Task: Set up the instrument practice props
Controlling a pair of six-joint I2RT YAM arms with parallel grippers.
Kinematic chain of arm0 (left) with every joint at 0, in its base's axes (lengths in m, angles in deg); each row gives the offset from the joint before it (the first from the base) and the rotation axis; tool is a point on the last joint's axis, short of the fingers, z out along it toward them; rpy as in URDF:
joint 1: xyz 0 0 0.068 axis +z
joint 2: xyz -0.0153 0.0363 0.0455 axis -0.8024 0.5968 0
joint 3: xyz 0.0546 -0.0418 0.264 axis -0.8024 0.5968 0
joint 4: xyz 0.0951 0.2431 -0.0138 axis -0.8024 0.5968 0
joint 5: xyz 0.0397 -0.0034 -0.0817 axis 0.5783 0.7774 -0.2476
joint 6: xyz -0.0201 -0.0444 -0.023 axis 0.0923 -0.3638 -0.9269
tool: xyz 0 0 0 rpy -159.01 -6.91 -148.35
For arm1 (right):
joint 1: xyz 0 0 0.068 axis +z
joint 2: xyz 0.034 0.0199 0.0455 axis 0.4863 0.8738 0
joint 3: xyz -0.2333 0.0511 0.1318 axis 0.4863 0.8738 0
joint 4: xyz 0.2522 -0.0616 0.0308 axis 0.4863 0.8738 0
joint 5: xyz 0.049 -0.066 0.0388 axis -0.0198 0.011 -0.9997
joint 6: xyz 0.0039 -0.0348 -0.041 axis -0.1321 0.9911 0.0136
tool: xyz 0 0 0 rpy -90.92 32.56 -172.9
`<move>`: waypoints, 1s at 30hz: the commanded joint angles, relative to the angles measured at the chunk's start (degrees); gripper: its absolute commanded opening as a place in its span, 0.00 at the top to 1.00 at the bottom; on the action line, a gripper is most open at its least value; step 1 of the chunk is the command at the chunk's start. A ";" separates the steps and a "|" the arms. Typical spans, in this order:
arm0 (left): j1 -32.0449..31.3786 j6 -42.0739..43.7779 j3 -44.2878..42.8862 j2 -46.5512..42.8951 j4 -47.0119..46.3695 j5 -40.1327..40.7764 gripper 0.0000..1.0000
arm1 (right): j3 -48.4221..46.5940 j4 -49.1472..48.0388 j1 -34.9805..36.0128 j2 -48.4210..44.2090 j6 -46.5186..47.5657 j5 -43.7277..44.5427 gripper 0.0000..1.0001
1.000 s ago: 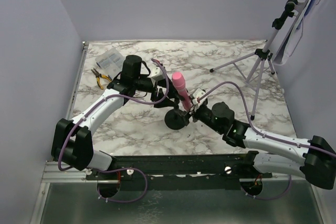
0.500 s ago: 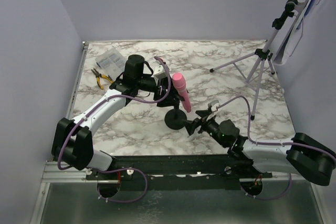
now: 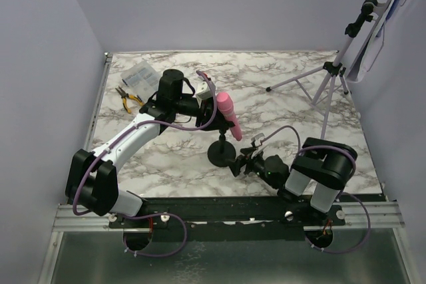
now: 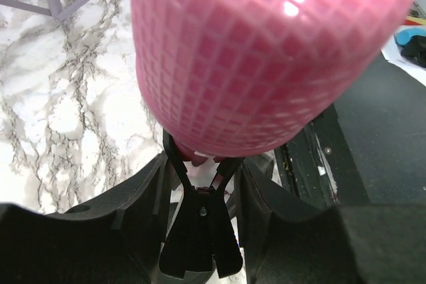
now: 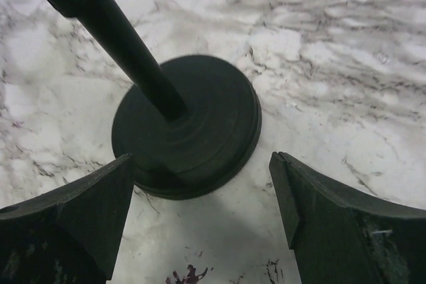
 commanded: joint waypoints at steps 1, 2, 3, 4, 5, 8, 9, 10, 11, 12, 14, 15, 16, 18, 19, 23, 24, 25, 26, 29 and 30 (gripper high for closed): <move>-0.37 0.87 0.30 -1.97 -1.43 0.38 0.65 | -2.36 -18.14 0.29 6.32 0.91 -4.25 0.12; -0.35 1.20 0.43 -2.19 -1.44 0.48 0.68 | -2.79 -18.18 0.28 7.01 0.83 -4.52 0.13; -0.36 1.37 0.51 -2.37 -1.51 0.72 0.69 | -3.33 -18.13 0.36 7.69 1.19 -4.72 0.13; -0.32 1.46 0.53 -2.49 -1.49 0.80 0.70 | -3.66 -18.12 0.37 8.08 1.60 -4.53 0.12; -0.34 1.56 0.66 -2.66 -1.51 1.01 0.72 | -4.04 -18.08 0.37 8.32 2.12 -4.10 0.12; -0.37 2.37 1.18 -3.03 -1.47 1.20 0.75 | -5.10 -17.85 0.37 8.03 3.94 -4.37 0.09; -0.35 2.40 1.10 -3.01 -1.51 1.20 0.76 | -5.61 -17.16 0.37 7.66 4.20 -4.74 0.09; -0.42 2.43 1.03 -2.95 -1.51 1.13 0.78 | -6.37 -16.06 0.38 7.29 4.44 -5.27 0.09; -0.36 2.43 0.93 -2.85 -1.51 1.04 0.80 | -7.15 -14.40 0.39 7.19 4.51 -5.62 0.10; -0.37 2.43 0.80 -2.84 -1.48 1.03 0.81 | -8.24 -13.21 0.43 7.51 4.60 -6.08 0.10; -0.33 2.43 0.73 -2.90 -1.51 0.94 0.86 | -9.61 -12.87 0.52 9.56 5.09 -6.29 0.13; -0.37 2.49 0.70 -2.99 -1.54 0.86 0.88 | -9.73 -14.11 0.69 10.96 5.35 -5.64 0.16; -0.33 2.51 0.77 -3.15 -1.64 0.89 0.92 | -9.58 -15.85 0.80 12.80 5.59 -4.27 0.19; -0.38 2.43 0.79 -3.51 -2.00 0.96 0.97 | -9.34 -17.93 1.11 15.63 5.95 -1.24 0.27; -0.35 2.35 0.80 -3.81 -2.28 1.01 0.98 | -9.24 -18.04 1.36 16.81 6.50 -0.10 0.30; -0.35 1.56 -0.48 -5.12 -2.80 1.26 1.00 | -8.95 -18.12 2.36 20.36 8.26 2.76 0.36; -0.33 1.46 -0.84 -5.69 -2.92 0.95 1.00 | -8.86 -18.09 2.54 20.83 8.39 3.31 0.37; -0.37 1.49 -0.95 -6.22 -3.14 0.93 1.00 | -8.77 -18.13 2.57 20.95 8.46 3.52 0.37; -0.35 1.45 -1.05 -6.87 -3.48 1.06 1.00 | -8.77 -18.08 2.66 20.90 8.47 3.56 0.37; -0.29 1.55 -1.36 -8.65 -4.68 2.60 1.00 | -8.99 -18.04 2.66 20.97 8.73 3.75 0.38; -0.29 1.36 -1.63 -9.22 -5.49 3.18 1.00 | -9.03 -18.03 2.67 21.30 8.61 3.87 0.37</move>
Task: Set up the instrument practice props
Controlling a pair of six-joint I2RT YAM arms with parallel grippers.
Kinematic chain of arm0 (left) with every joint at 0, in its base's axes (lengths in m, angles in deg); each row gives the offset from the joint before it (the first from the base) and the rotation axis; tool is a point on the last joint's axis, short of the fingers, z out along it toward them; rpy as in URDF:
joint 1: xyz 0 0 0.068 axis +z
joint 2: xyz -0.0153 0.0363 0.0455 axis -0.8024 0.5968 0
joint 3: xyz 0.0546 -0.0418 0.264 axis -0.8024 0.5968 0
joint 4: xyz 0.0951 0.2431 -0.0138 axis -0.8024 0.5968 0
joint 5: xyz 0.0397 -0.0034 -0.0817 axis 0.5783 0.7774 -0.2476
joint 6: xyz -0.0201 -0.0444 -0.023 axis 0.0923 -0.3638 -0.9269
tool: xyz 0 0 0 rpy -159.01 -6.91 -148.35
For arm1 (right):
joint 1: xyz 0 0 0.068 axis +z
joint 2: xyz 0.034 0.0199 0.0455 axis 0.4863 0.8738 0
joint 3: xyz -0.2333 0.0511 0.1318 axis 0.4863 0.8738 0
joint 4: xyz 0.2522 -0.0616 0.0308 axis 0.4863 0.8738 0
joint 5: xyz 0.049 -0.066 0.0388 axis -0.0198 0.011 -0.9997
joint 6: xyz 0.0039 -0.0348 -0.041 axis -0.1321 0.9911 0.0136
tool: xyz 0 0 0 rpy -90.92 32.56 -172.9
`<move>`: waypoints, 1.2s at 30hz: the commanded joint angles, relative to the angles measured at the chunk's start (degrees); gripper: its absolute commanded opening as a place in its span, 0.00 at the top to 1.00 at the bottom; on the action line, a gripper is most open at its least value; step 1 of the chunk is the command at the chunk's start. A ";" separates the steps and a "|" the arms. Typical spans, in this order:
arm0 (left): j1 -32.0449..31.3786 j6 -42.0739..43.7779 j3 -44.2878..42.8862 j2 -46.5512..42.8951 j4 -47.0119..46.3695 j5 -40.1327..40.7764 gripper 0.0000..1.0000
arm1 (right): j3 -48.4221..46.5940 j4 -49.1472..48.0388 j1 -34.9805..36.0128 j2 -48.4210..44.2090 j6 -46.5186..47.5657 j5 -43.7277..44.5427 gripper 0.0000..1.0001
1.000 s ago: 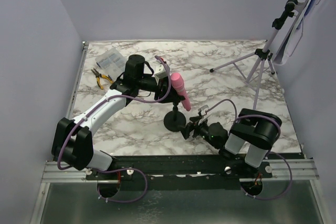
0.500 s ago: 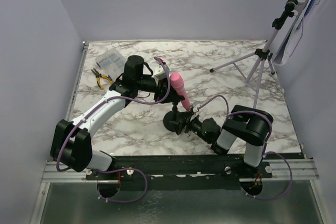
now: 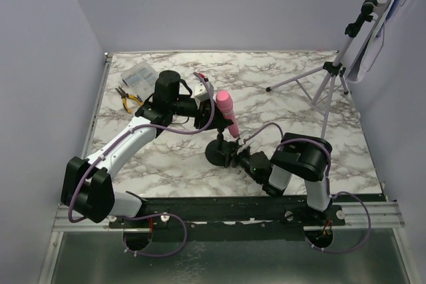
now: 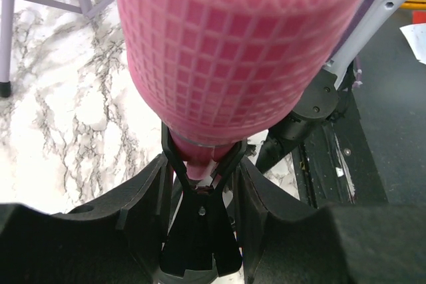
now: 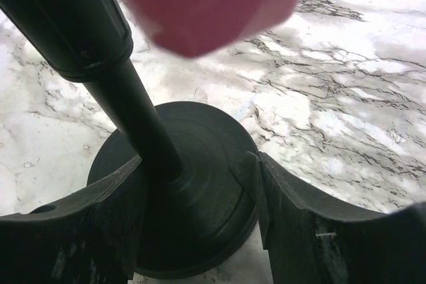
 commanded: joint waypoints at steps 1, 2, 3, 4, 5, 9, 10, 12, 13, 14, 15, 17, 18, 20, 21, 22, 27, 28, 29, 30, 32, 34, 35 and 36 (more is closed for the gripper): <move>-0.35 -0.86 -2.76 -6.42 -7.98 -0.57 1.00 | 1.94 -13.90 0.54 6.00 -0.19 0.48 0.38; -0.39 -1.84 -3.16 -6.89 -9.19 -0.02 1.00 | 1.81 -13.90 0.55 6.47 -0.48 0.75 0.38; -0.40 -2.64 -3.51 -7.02 -10.16 0.40 1.00 | 1.81 -13.91 0.54 6.99 -0.77 1.16 0.37; -0.40 -3.06 -3.86 -7.28 -11.10 0.81 1.00 | 1.85 -13.92 0.54 7.33 -1.05 1.36 0.38; -0.40 -3.27 -4.20 -7.49 -11.70 1.20 1.00 | 1.77 -13.90 0.54 7.76 -1.13 1.70 0.38; -0.42 -3.25 -5.41 -7.43 -12.93 1.43 1.00 | 1.67 -13.90 0.54 7.41 -1.28 2.11 0.37; -0.43 -3.42 -5.55 -7.28 -12.99 1.44 1.00 | 1.67 -13.73 0.54 7.07 -1.37 2.20 0.36; -0.37 -3.67 -5.79 -7.12 -13.15 1.87 1.00 | 1.39 -13.56 0.54 6.30 -1.28 2.47 0.35; -0.39 -3.91 -5.90 -7.12 -13.36 2.53 1.00 | 1.10 -13.26 0.55 6.19 -1.06 2.38 0.33; -0.39 -4.01 -6.01 -7.12 -13.42 2.83 1.00 | 0.75 -12.84 0.54 6.15 -0.86 2.26 0.32; -0.39 -3.98 -6.15 -7.22 -13.42 2.97 1.00 | 0.34 -12.45 0.54 6.22 -0.66 2.11 0.32; -0.38 -3.96 -6.12 -7.35 -13.43 3.55 1.00 | -0.15 -12.23 0.58 6.42 -0.67 1.93 0.30; -0.36 -4.05 -6.03 -7.27 -13.42 3.27 1.00 | -0.21 -12.44 0.60 6.37 -0.67 1.52 0.29; -0.43 -4.16 -5.26 -7.35 -13.42 2.56 1.00 | -0.03 -12.15 0.54 5.19 -0.90 0.79 0.24; -0.44 -4.39 -4.71 -7.46 -13.42 2.57 0.99 | 0.16 -11.40 0.55 4.09 -1.01 0.31 0.21; -0.43 -4.57 -3.96 -7.61 -13.42 2.72 0.92 | 0.26 -10.34 0.55 2.84 -1.13 0.12 0.19; -0.44 -4.08 0.00 -9.42 -13.42 4.79 0.58 | 1.27 -6.83 0.54 -3.25 -0.68 -0.41 0.12; -0.40 -4.07 0.49 -9.76 -13.42 5.35 0.48 | 1.19 -6.69 0.54 -3.86 -0.33 -0.79 0.11; -0.44 -4.11 0.72 -10.08 -13.42 6.02 0.38 | 1.02 -6.53 0.55 -4.32 -0.14 -1.43 0.10; -0.42 -4.30 0.92 -10.42 -13.42 6.23 0.33 | 0.83 -6.36 0.54 -4.63 0.15 -2.13 0.10; -0.43 -4.58 1.17 -11.24 -13.42 6.28 0.25 | 0.16 -6.26 0.53 -4.60 0.41 -3.71 0.09; -0.44 -5.05 1.19 -11.71 -13.42 5.96 0.19 | -0.56 -6.79 0.54 -3.73 0.69 -4.49 0.09; -0.43 -5.41 1.06 -11.81 -13.44 5.56 0.16 | -0.67 -7.66 0.54 -2.97 0.82 -4.63 0.09; -0.44 -5.65 1.10 -12.05 -13.35 5.49 0.12 | -0.74 -8.59 0.60 -2.25 0.95 -4.45 0.09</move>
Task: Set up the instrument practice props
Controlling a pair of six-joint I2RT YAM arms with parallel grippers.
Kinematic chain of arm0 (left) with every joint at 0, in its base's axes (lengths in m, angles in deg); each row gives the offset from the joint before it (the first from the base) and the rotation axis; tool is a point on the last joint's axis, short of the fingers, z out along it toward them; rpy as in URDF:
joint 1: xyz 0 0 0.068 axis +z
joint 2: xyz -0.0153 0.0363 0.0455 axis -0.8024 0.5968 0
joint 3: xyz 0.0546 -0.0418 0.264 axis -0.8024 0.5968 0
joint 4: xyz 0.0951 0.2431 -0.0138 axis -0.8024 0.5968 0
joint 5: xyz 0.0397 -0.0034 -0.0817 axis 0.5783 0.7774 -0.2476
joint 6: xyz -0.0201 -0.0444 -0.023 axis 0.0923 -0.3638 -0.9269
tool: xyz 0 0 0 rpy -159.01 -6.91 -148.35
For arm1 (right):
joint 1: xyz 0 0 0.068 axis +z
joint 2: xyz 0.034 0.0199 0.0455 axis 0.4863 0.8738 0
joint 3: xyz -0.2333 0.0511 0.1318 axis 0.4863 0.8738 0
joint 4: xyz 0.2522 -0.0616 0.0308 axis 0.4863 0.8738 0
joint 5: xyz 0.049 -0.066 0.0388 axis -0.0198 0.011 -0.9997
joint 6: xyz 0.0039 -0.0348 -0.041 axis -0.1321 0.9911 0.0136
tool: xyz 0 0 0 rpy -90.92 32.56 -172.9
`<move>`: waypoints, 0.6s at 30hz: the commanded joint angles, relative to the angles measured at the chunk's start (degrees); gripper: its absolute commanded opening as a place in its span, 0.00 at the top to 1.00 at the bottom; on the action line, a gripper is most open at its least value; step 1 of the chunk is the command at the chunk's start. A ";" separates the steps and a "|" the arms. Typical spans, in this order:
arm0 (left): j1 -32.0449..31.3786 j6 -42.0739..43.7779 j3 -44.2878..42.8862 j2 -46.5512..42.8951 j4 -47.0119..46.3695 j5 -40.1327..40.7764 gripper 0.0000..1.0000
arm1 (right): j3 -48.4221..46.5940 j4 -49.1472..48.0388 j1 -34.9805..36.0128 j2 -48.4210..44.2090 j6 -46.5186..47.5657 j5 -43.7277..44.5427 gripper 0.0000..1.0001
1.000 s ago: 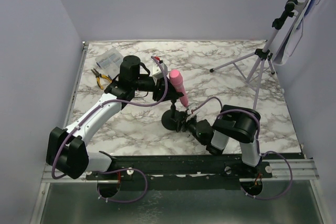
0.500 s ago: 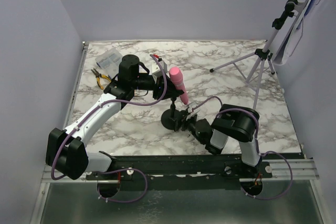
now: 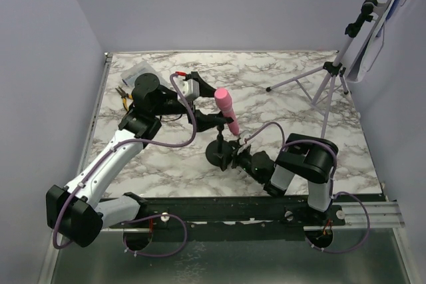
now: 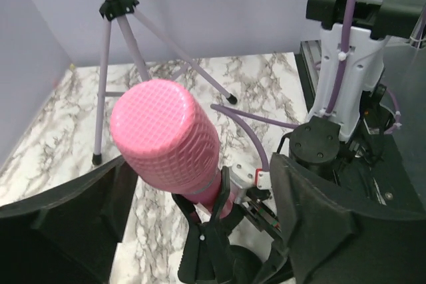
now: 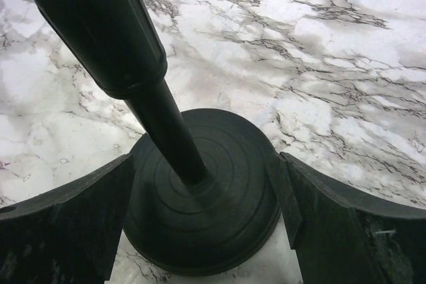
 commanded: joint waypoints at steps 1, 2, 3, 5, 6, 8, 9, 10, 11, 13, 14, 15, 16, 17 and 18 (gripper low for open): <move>-0.33 -0.85 0.27 -1.55 -2.60 0.02 0.10 | -0.90 -10.72 0.38 2.40 1.61 -2.05 0.09; -0.32 -0.55 0.57 -2.34 -2.51 0.11 0.08 | -0.79 -12.07 0.38 2.97 1.59 -1.66 0.09; -0.34 -0.15 1.00 -3.09 -2.49 0.38 0.08 | -0.59 -13.82 0.39 3.49 1.47 -1.14 0.09; -0.37 0.65 1.88 -5.00 -2.49 1.72 0.07 | -0.87 -14.57 0.38 3.73 1.54 0.70 0.13; -0.37 1.03 2.35 -5.96 -2.49 2.80 0.07 | -1.33 -14.49 0.39 3.82 2.03 1.43 0.15; -0.37 1.82 3.09 -7.34 -2.48 5.75 0.07 | -2.46 -14.81 0.38 4.80 3.95 2.23 0.23; -0.44 2.25 3.39 -8.03 -2.50 7.37 0.07 | -3.13 -14.86 0.43 5.14 4.75 2.57 0.26; -0.46 2.76 3.73 -8.56 -2.51 8.95 0.07 | -3.75 -14.85 0.41 5.50 5.34 2.88 0.29; -0.45 3.12 4.00 -9.22 -2.65 10.81 0.07 | -4.17 -14.85 0.44 5.68 5.65 2.88 0.31; -0.44 3.57 4.71 -10.42 -3.25 13.76 0.07 | -5.04 -14.75 0.39 6.03 6.22 2.09 0.35; -0.46 3.81 5.22 -11.06 -3.74 15.22 0.07 | -5.43 -14.75 0.39 6.25 6.42 1.80 0.36; -0.46 3.82 5.83 -11.80 -4.67 16.38 0.07 | -5.75 -14.69 0.34 6.60 6.41 1.70 0.40; -0.44 3.82 6.36 -12.56 -5.38 17.72 0.07 | -6.13 -14.59 0.38 6.93 6.33 1.99 0.46; -0.46 3.77 6.97 -13.14 -6.43 18.89 0.07 | -6.36 -14.70 0.38 7.35 6.32 2.27 0.49; -0.46 3.44 7.50 -13.84 -7.51 20.39 0.07 | -6.80 -14.84 0.38 7.66 6.46 2.48 0.49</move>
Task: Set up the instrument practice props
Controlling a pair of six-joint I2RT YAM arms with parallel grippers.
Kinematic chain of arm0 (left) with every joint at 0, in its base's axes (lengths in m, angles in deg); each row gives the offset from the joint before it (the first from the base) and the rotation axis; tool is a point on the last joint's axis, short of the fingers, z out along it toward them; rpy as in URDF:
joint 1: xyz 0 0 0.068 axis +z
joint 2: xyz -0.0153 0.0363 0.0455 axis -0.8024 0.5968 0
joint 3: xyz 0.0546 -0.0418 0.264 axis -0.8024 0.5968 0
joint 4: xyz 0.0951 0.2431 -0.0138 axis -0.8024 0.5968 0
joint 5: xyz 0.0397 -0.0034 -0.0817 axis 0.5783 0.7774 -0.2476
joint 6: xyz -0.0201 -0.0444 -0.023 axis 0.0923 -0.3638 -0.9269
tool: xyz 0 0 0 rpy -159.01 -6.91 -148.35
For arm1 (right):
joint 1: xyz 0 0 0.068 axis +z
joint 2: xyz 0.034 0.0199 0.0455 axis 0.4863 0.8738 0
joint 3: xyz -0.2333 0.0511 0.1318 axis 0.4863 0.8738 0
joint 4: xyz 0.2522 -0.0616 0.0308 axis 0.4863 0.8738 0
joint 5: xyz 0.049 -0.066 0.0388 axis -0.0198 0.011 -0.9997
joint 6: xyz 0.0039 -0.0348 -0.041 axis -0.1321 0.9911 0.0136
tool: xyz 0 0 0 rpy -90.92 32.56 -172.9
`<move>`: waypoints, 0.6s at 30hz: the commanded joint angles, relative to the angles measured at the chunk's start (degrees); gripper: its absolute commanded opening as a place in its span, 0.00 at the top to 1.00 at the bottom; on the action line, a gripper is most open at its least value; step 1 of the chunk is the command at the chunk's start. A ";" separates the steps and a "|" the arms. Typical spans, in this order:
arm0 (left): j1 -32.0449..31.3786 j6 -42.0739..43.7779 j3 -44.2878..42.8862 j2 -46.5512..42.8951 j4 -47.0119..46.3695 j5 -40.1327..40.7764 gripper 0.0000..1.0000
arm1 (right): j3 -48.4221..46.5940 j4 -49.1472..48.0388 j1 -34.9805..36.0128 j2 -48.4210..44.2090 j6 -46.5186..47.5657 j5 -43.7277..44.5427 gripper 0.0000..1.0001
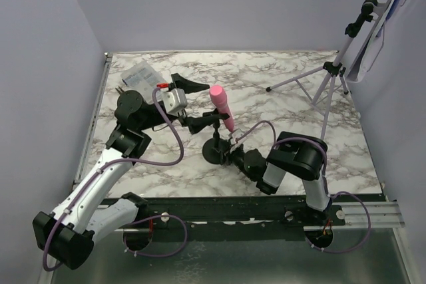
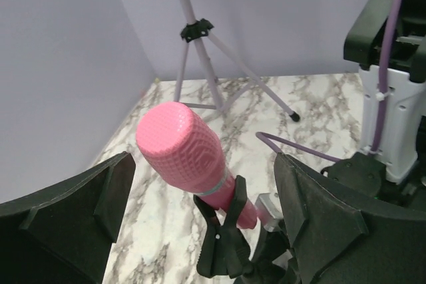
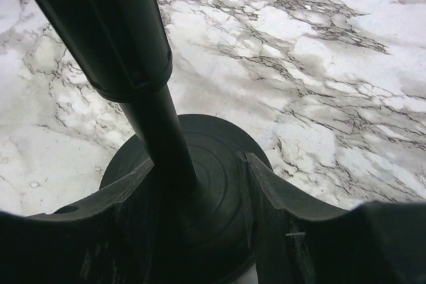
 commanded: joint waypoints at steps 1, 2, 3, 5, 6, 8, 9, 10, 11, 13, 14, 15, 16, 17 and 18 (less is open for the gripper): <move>-0.15 0.89 2.97 -3.55 -5.31 9.66 0.07 | -1.67 -14.58 0.30 3.02 1.69 1.06 0.49; -0.19 0.84 3.37 -4.17 -6.08 11.00 0.07 | -2.06 -14.58 0.33 3.30 2.00 1.05 0.46; -0.20 0.65 3.82 -4.62 -6.70 12.74 0.07 | -2.45 -14.59 0.30 3.61 2.24 1.33 0.41; -0.19 0.58 4.57 -5.45 -7.90 16.32 0.07 | -3.22 -14.58 0.30 4.05 2.91 2.26 0.36; -0.20 0.33 4.97 -5.75 -8.65 18.63 0.07 | -3.60 -14.62 0.30 4.21 3.26 2.69 0.35; -0.20 -0.23 5.73 -6.20 -9.85 23.02 0.07 | -4.92 -14.13 0.34 4.76 3.48 3.41 0.41; -0.20 -0.46 6.10 -6.42 -10.47 24.54 0.07 | -5.53 -13.72 0.30 5.09 3.48 4.02 0.47; -0.19 -0.81 6.42 -6.56 -11.19 26.43 0.07 | -6.00 -13.66 0.30 5.55 3.49 5.00 0.52; -0.15 -1.08 6.72 -6.85 -11.75 27.65 0.07 | -6.52 -14.05 0.30 6.02 4.78 6.25 0.56; -0.19 -1.31 7.16 -7.08 -12.46 29.22 0.07 | -7.73 -14.50 0.25 7.54 5.92 10.03 0.66; -0.16 -1.43 7.33 -7.18 -12.59 29.62 0.07 | -8.52 -14.54 0.21 8.11 6.71 13.02 0.72; -0.20 -1.61 7.40 -7.28 -12.82 30.06 0.07 | -9.17 -14.54 0.21 8.66 7.26 15.27 0.79; -0.20 -1.81 7.49 -7.29 -12.98 30.32 0.07 | -9.66 -14.49 0.00 8.97 7.90 17.77 0.83; -0.19 -2.05 7.53 -7.34 -13.21 30.47 0.07 | -9.96 -14.53 -0.49 9.02 8.13 19.20 0.86; -0.20 -2.23 7.63 -7.25 -13.34 30.50 0.07 | -9.97 -14.45 -1.31 8.91 8.14 20.15 0.88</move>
